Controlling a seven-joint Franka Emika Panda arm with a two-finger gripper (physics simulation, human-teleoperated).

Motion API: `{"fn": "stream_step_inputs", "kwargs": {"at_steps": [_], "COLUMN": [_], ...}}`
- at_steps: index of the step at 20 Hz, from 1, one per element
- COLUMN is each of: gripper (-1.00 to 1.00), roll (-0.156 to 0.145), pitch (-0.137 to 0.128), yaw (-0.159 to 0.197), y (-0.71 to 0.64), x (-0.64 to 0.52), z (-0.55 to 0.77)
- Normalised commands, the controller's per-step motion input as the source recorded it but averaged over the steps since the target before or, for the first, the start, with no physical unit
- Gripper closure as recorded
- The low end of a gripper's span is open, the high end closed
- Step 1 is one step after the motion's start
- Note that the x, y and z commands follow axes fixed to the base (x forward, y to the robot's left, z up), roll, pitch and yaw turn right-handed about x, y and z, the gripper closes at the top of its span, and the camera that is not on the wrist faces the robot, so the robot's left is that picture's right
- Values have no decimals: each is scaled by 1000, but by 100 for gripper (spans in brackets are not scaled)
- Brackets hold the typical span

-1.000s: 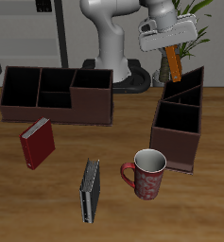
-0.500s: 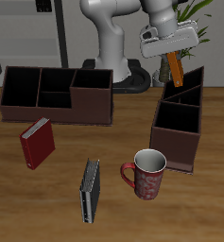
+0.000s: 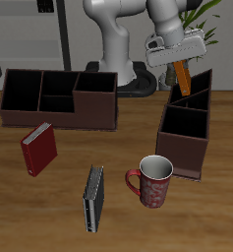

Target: Place the orange book into the left desk caddy's left compartment

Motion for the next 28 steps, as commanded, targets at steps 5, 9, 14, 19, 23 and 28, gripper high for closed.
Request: {"fn": "stream_step_inputs", "kwargs": {"at_steps": [5,9,14,19,23,28], "gripper": [100,100,100,-100,-100,-100], "roll": [-14,-21,-10,6,-40,-8], "pitch": [33,34,58,34,28,15], "yaw": [-11,2,3,-36,7,2], "y": [-29,-21,12,-45,-105,-78], "x": [95,97,96,68,92,78], "z": [-179,-197,-221,-114,-44,-21]}}
